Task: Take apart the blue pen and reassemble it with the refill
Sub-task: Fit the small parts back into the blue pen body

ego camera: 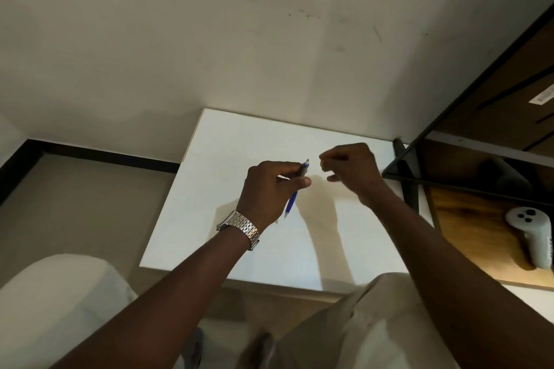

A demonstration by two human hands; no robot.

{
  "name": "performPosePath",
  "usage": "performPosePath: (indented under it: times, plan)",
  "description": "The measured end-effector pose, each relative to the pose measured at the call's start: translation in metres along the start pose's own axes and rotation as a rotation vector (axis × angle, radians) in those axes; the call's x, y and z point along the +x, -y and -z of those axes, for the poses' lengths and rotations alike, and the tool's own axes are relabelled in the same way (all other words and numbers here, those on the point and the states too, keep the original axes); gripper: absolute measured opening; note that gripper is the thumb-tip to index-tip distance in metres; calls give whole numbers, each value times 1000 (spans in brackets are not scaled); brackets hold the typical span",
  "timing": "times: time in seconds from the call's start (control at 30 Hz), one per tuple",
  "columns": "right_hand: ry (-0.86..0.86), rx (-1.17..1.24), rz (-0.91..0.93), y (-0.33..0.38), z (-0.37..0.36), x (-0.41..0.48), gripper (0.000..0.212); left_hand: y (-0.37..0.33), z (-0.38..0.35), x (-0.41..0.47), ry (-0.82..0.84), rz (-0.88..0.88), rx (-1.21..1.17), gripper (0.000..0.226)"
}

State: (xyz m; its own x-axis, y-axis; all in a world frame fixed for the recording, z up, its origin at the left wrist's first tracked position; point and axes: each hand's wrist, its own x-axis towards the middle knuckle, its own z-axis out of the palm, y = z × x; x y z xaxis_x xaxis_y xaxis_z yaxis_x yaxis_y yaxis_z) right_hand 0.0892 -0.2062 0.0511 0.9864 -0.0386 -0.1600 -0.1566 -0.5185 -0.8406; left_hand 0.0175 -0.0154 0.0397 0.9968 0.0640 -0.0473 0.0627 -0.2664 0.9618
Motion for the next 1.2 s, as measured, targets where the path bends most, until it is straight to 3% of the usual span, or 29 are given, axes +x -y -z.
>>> performPosePath:
  times: [0.13,0.3,0.63,0.9,1.2]
  plan:
    - [150,128,189,36,28,-16,24,-1,-2,1,5,2,-6,21]
    - [198,-180,357,57,30,-38,31,-6,-4,-1,14,-16,0,21]
    - [138,-389,425,72,27,-50,21,-6,-3,-3,7,-52,45,23]
    - [164,-582,465,83,24,-52,33,-4,-2,-3,-6,-66,101,28]
    - [175,-657,459,90,19,-55,28,-8,-1,-5,-23,-56,132,29]
